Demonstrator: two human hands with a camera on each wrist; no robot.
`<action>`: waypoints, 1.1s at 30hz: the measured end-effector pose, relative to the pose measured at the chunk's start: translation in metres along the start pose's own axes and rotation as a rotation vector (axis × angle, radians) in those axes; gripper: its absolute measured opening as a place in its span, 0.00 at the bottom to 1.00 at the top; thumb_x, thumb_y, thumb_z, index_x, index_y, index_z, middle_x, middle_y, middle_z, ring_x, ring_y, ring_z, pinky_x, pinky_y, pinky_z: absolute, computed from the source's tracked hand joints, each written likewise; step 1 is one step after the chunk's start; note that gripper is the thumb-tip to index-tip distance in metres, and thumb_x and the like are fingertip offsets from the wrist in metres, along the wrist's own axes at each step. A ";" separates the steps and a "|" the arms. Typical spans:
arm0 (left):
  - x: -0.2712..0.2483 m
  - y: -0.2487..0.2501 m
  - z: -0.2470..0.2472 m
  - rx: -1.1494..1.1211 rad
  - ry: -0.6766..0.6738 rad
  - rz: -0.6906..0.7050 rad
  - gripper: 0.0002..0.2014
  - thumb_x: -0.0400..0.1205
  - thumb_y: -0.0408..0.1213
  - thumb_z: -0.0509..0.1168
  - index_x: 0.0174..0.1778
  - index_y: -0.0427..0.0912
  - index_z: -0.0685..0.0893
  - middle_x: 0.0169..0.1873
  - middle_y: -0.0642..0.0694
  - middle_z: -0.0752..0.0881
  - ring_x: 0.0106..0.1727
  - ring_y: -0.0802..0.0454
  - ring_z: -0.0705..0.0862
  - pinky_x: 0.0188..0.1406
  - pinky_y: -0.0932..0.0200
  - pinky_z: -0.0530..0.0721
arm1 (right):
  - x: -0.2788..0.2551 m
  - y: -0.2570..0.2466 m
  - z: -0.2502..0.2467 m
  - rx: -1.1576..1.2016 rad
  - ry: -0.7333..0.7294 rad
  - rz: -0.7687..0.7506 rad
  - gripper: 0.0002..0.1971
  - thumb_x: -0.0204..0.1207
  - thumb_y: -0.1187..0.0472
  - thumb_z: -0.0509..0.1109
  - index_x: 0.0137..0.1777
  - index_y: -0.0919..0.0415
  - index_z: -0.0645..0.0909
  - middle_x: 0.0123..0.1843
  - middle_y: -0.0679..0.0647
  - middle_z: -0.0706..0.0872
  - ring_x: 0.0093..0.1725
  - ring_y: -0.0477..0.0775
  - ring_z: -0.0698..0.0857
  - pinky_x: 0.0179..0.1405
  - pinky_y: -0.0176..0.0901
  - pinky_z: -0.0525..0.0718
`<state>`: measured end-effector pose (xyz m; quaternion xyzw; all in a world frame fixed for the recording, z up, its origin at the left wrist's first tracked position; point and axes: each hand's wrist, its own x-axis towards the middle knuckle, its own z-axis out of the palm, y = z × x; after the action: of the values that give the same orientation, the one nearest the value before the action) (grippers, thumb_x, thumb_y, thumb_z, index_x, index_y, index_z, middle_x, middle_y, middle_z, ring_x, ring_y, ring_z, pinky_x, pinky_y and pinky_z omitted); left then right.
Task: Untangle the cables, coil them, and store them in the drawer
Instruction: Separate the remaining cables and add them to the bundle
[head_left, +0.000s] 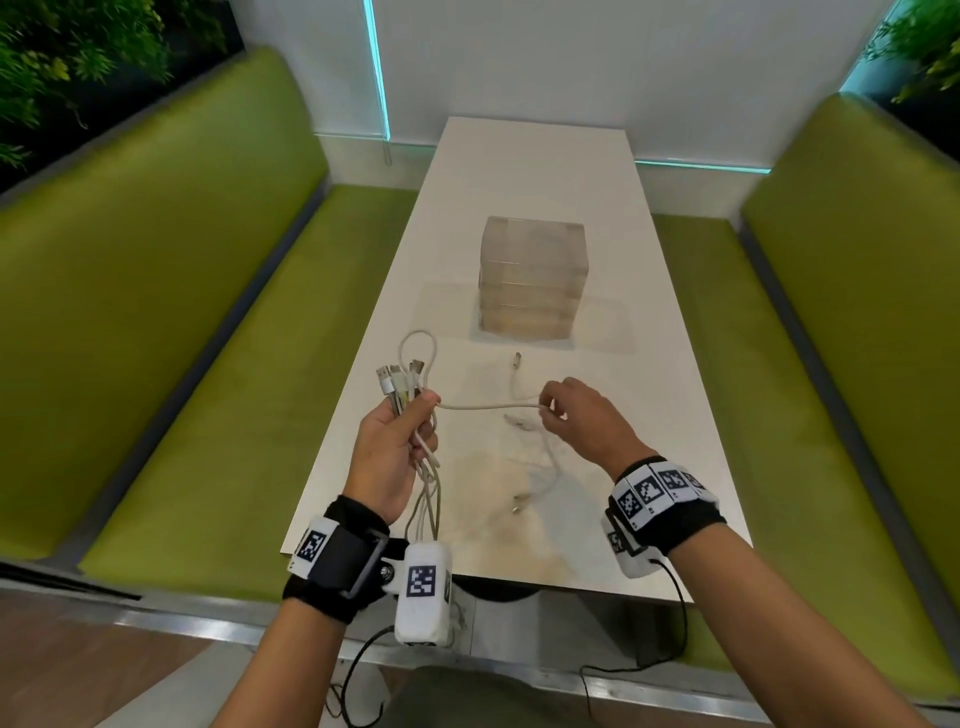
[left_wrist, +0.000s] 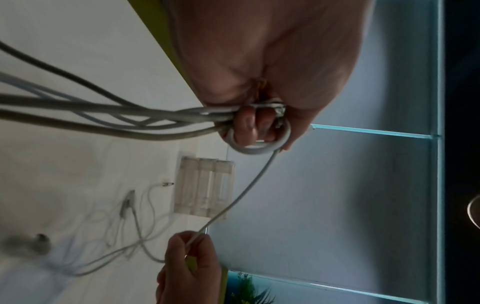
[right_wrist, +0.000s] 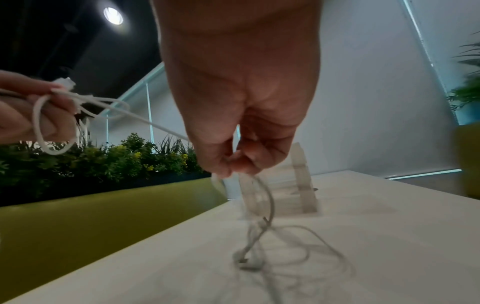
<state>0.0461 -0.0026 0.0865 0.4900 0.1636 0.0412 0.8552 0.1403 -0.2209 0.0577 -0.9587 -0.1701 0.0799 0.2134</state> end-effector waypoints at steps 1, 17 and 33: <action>-0.001 0.002 -0.001 -0.023 0.001 0.011 0.02 0.78 0.33 0.67 0.40 0.40 0.80 0.26 0.49 0.70 0.26 0.57 0.65 0.25 0.64 0.63 | 0.001 0.006 0.002 -0.009 0.025 0.028 0.05 0.79 0.62 0.64 0.51 0.60 0.78 0.48 0.54 0.77 0.44 0.60 0.81 0.43 0.49 0.78; -0.001 -0.020 0.020 0.495 -0.090 -0.011 0.11 0.82 0.36 0.67 0.35 0.41 0.75 0.27 0.47 0.66 0.26 0.54 0.64 0.22 0.66 0.67 | -0.010 -0.031 -0.019 0.191 0.226 -0.376 0.16 0.76 0.66 0.71 0.62 0.55 0.85 0.40 0.47 0.75 0.41 0.47 0.76 0.42 0.41 0.78; -0.013 -0.002 -0.002 0.624 -0.510 -0.233 0.08 0.75 0.39 0.71 0.39 0.36 0.83 0.21 0.52 0.70 0.22 0.57 0.66 0.22 0.66 0.64 | -0.031 -0.054 -0.034 0.334 -0.336 -0.185 0.19 0.74 0.60 0.75 0.65 0.51 0.82 0.38 0.44 0.82 0.37 0.40 0.78 0.41 0.33 0.75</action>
<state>0.0332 -0.0053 0.0870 0.6982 0.0058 -0.2300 0.6779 0.1036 -0.1992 0.1136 -0.8638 -0.2746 0.2451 0.3441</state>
